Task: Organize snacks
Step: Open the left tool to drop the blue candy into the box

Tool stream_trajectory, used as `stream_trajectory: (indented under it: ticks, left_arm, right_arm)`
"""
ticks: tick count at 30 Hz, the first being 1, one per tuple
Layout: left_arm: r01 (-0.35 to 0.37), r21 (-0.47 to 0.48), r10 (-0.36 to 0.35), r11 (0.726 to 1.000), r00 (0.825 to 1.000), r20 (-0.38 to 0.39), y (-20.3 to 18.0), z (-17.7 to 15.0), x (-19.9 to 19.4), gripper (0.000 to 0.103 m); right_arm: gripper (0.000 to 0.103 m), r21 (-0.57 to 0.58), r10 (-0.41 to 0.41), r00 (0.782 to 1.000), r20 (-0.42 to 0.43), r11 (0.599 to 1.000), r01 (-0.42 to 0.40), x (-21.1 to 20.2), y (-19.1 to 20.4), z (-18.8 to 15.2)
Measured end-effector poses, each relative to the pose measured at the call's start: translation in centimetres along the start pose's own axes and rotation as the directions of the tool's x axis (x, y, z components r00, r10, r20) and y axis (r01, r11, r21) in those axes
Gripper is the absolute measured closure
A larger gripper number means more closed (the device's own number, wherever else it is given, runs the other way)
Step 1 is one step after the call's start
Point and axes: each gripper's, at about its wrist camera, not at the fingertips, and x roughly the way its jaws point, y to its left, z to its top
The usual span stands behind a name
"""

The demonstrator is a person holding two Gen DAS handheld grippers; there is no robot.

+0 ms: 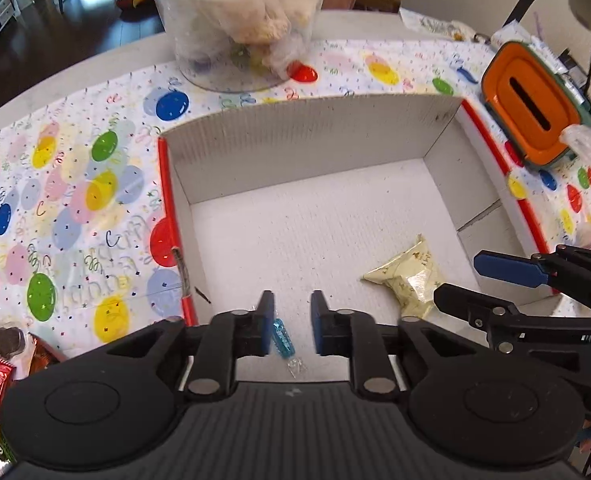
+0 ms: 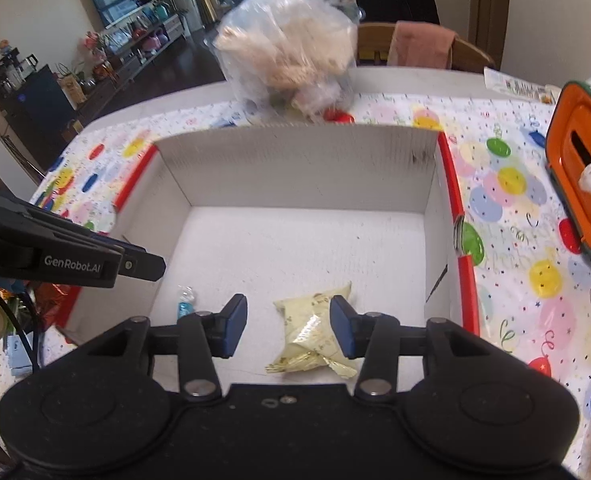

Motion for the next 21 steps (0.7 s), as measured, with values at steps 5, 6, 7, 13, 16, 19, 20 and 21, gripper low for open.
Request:
stream_trajectory:
  ticks: [5,6,7,13,16,19,20,21]
  left_arm:
    - [0.015,0.005,-0.016,1.000,0.998,0.065,0.3,-1.2,-2.3,0.074]
    - [0.018,0.005,-0.018,1.000,0.997,0.073,0.4,-1.5,-2.7,0.074]
    - [0.021,0.006,-0.021,1.000,0.996,0.081,0.6,-1.8,-3.1,0.074]
    - [0.023,0.022,-0.026,0.999,0.988,0.151,1.6,-4.1,-6.1,0.073]
    - [0.023,0.028,-0.028,0.999,0.982,0.186,2.4,-5.2,-7.6,0.070]
    - [0.023,0.019,-0.027,1.000,0.972,0.232,3.4,-6.5,-9.2,0.049]
    - [0.022,0.018,-0.026,1.000,0.968,0.250,3.8,-7.0,-9.8,0.047]
    - [0.018,0.020,-0.023,1.000,0.965,0.261,4.2,-7.4,-10.4,0.047]
  right_arm:
    - [0.053,0.014,0.008,0.999,0.043,1.000,-0.009,-1.5,0.6,-0.3]
    - [0.053,0.015,0.007,0.999,0.050,1.000,-0.008,-1.8,0.9,-0.4]
    - [0.052,0.016,0.008,0.998,0.057,1.000,-0.009,-2.1,1.1,-0.4]
    - [0.043,0.010,0.010,0.994,0.108,1.000,-0.011,-4.2,3.1,-1.0]
    - [0.039,0.005,0.017,0.990,0.137,1.000,-0.018,-5.3,4.5,-1.1]
    - [0.038,-0.003,0.032,0.986,0.161,0.999,-0.032,-6.2,6.0,-1.3]
    - [0.034,-0.005,0.038,0.985,0.169,0.999,-0.038,-6.5,6.6,-1.4]
    - [0.032,-0.009,0.043,0.983,0.177,0.999,-0.042,-6.8,7.2,-1.4]
